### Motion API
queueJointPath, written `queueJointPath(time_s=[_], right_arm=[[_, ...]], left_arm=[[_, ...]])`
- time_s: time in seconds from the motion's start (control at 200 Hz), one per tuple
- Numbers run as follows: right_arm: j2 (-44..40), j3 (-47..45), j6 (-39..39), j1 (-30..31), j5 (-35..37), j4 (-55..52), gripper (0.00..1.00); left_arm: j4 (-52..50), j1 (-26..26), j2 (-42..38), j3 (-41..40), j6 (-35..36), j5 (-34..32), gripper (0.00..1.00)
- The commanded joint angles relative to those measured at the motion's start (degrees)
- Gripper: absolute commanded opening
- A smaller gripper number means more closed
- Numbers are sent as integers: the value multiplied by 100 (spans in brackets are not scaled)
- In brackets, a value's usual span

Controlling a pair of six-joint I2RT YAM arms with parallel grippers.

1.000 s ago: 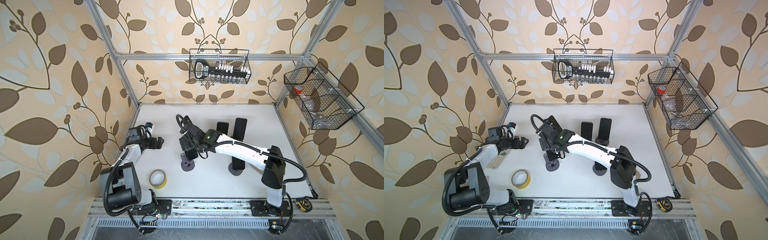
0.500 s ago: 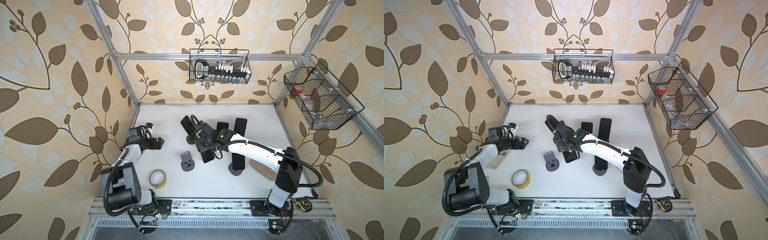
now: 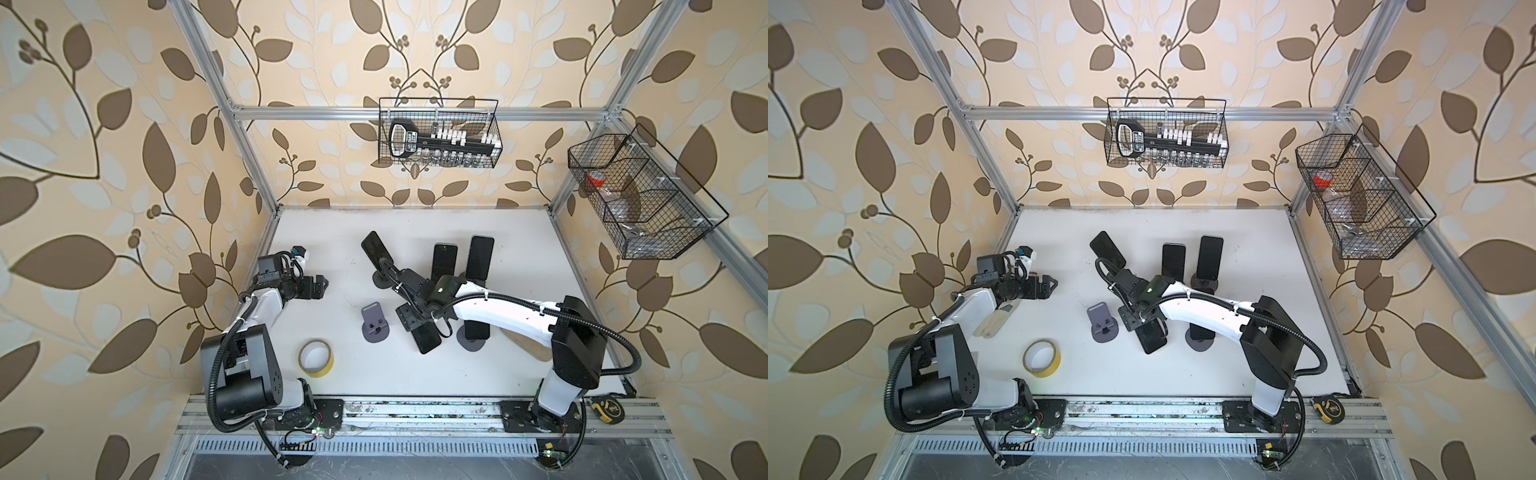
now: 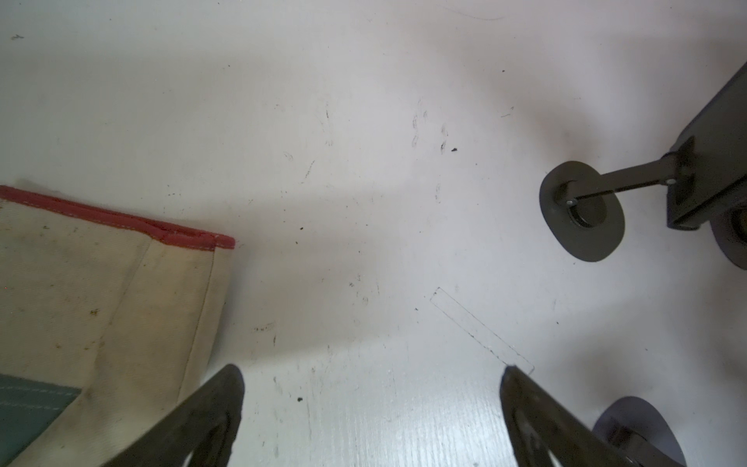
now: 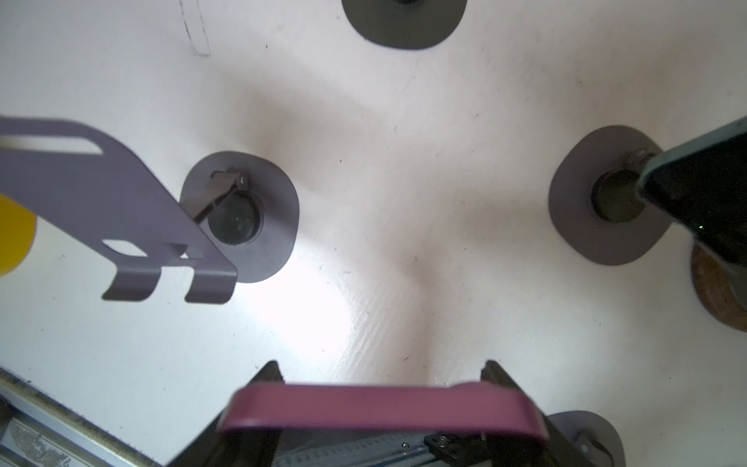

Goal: Remove the phone from the phone stand
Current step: Place the phone at the bottom-center of the table.

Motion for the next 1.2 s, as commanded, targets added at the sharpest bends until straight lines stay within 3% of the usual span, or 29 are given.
queueJointPath(time_s=[0.0,0.435,0.62,1.195], right_arm=[[-170,-226,63,34,-220,128,67],[-222,-1151,364,437,-356,545,68],[-267,-1422,417,599,-88,693,68],[-73,-2232,296,588,-92,1172,72]], left_arm=[[-54,4,-25,147,125,144,99],[-136,4,27,192,164,161,99],[-141,4,-8,174,171,170,99],[-200,-4,28,205,166,117,99]])
